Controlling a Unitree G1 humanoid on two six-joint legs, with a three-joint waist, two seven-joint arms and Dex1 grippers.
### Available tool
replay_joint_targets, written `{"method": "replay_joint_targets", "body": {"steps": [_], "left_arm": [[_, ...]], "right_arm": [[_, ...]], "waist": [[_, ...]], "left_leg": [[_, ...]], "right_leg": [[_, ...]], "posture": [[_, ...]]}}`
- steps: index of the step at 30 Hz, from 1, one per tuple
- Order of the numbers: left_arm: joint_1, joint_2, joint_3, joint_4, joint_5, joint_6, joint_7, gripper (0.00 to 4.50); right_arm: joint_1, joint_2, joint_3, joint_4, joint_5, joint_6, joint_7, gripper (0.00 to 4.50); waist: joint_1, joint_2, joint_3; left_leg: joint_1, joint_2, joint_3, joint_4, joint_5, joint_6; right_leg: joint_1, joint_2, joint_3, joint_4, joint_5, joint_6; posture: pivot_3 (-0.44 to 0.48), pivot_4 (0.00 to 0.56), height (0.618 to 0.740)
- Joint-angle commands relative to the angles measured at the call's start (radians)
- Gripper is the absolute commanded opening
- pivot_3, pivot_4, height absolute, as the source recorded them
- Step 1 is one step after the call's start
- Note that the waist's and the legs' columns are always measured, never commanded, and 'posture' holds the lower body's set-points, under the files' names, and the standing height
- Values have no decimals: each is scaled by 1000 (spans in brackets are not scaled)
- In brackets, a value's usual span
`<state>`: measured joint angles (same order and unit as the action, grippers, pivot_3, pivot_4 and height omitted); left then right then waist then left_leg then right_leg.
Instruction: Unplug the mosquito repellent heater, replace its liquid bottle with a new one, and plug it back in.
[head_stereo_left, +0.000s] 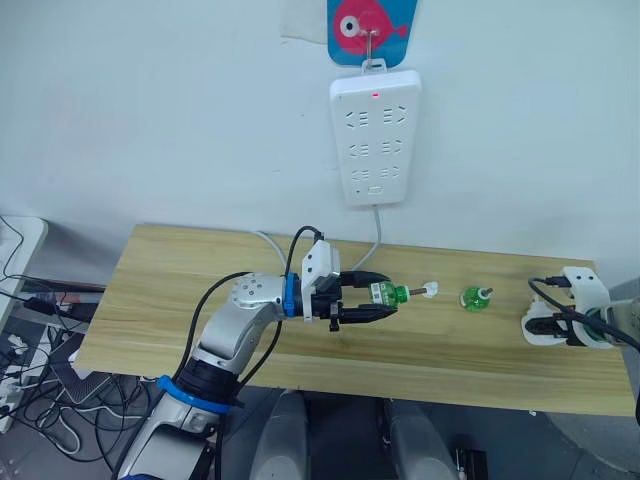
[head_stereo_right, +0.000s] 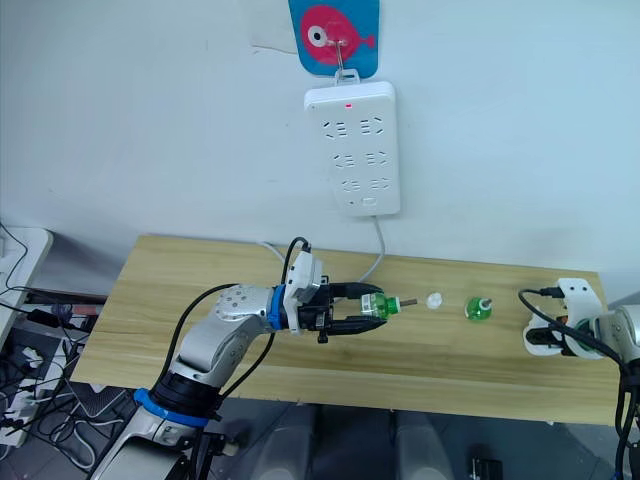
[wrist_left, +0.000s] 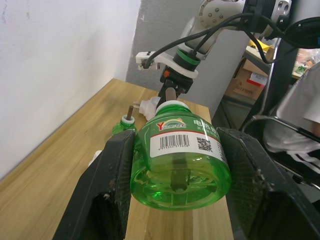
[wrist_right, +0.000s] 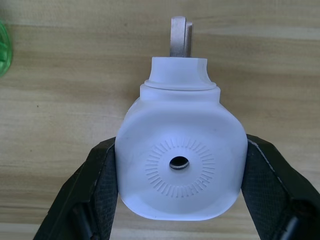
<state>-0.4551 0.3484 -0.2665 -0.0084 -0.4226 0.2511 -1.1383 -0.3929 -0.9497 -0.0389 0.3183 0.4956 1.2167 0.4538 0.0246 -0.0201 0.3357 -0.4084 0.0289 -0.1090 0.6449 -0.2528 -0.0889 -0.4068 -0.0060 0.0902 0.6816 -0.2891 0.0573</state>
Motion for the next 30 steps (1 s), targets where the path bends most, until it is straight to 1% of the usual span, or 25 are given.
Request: {"method": "replay_joint_targets", "body": {"steps": [1,2,3,5,6,7,8,9,10,12,13,14,15,16,17,19,22,27,30], "left_arm": [[1,-9,11,-46,-6,-47,-19,2228],[5,-7,13,-53,-9,-56,-25,2228],[11,-3,15,-61,-12,-68,-35,2228],[24,5,17,-76,-19,-97,-57,2228],[30,9,17,-84,-22,-106,-67,2228],[37,11,16,-91,-23,-126,-79,2228],[46,14,12,-102,-25,-148,-99,2228],[52,16,9,-110,-27,-162,-113,2228],[56,14,9,-115,-30,-171,-118,2228],[55,7,10,-115,-28,-197,-128,2228],[50,3,10,-110,-26,-215,-137,2228],[41,-4,13,-106,-27,-233,-143,2228],[34,-9,16,-103,-27,-245,-146,2228],[26,-13,17,-99,-25,-273,-159,2228],[23,-15,18,-99,-23,-293,-169,2228],[18,-18,18,-104,-26,-316,-177,2228],[15,-20,18,-121,-36,-316,-172,2228],[16,-20,6,-143,-45,-320,-188,2228],[11,-20,9,-133,-45,-325,-197,2228]], "right_arm": [[29,-41,-165,-96,75,125,53,2954],[47,-58,-220,-138,115,192,80,2954],[69,-66,-303,-189,170,274,115,2954],[168,-110,-443,-291,315,377,201,2954],[223,-125,-503,-332,389,394,239,2954],[301,-159,-553,-350,504,398,279,2954],[375,-169,-613,-381,597,398,317,2954],[425,-172,-653,-389,674,398,323,2954],[459,-174,-680,-364,786,398,295,2954],[490,-182,-688,-328,1015,398,232,2954],[511,-193,-671,-332,1148,377,189,2954],[550,-208,-632,-368,1304,303,123,2954],[579,-217,-605,-396,1404,247,77,2954],[585,-202,-571,-430,1457,193,62,2954],[592,-190,-553,-457,1477,156,61,2954],[600,-129,-511,-539,1477,81,64,2954],[607,-69,-468,-613,1477,-11,19,2954],[557,5,-413,-666,1477,-107,-66,2954],[547,20,-404,-669,1477,-117,-75,2954]], "waist": [[0,1,1],[1,2,2],[1,3,2],[1,4,3],[2,4,3],[4,4,3],[6,4,3],[6,3,3],[4,2,3],[1,1,4],[-1,1,4],[-3,1,4],[-4,1,4],[-5,0,4],[-7,-1,5],[-5,-1,5],[1,-1,5],[1,0,5],[1,0,5]], "left_leg": [[0,0,0,0,0,0],[0,0,0,0,0,0],[-1,0,0,0,0,0],[-1,0,0,0,0,0],[-1,0,-1,-1,0,0],[-1,0,-1,-1,0,0],[-2,0,-2,-1,0,0],[-2,0,-2,-1,-1,1],[-2,0,-2,-1,-1,2],[-2,0,0,1,-1,2],[-2,-1,1,1,-1,2],[-2,-1,3,1,-1,2],[-2,-1,3,1,-1,2],[-2,0,4,1,-1,2],[-2,0,4,1,-1,2],[-1,0,3,1,-1,2],[-2,0,1,1,-1,2],[-5,0,0,2,-1,2],[-5,0,-2,1,-1,2]], "right_leg": [[0,0,0,0,0,0],[0,0,0,0,0,0],[0,0,0,0,0,0],[0,0,0,0,0,0],[0,0,-1,-1,0,0],[0,0,-1,-1,0,0],[0,0,-2,-2,0,0],[0,0,-2,-3,0,0],[0,0,-2,-3,0,0],[1,-1,0,-3,1,1],[1,-1,1,-3,2,3],[1,-1,3,-3,2,3],[1,-1,4,-3,2,4],[1,0,5,-2,2,4],[1,0,5,-2,2,4],[1,1,4,-3,-1,8],[0,0,2,-3,1,5],[-2,0,0,-3,2,4],[-2,0,-1,-3,2,4]], "posture": [[180,361,740],[178,361,740],[170,361,740],[158,355,740],[158,355,740],[147,352,740],[135,346,740],[135,346,740],[136,341,740],[136,341,740],[136,341,740],[141,340,740],[141,340,740],[141,340,740],[158,338,740],[163,335,740],[170,334,740],[171,331,740],[169,331,740]]}}
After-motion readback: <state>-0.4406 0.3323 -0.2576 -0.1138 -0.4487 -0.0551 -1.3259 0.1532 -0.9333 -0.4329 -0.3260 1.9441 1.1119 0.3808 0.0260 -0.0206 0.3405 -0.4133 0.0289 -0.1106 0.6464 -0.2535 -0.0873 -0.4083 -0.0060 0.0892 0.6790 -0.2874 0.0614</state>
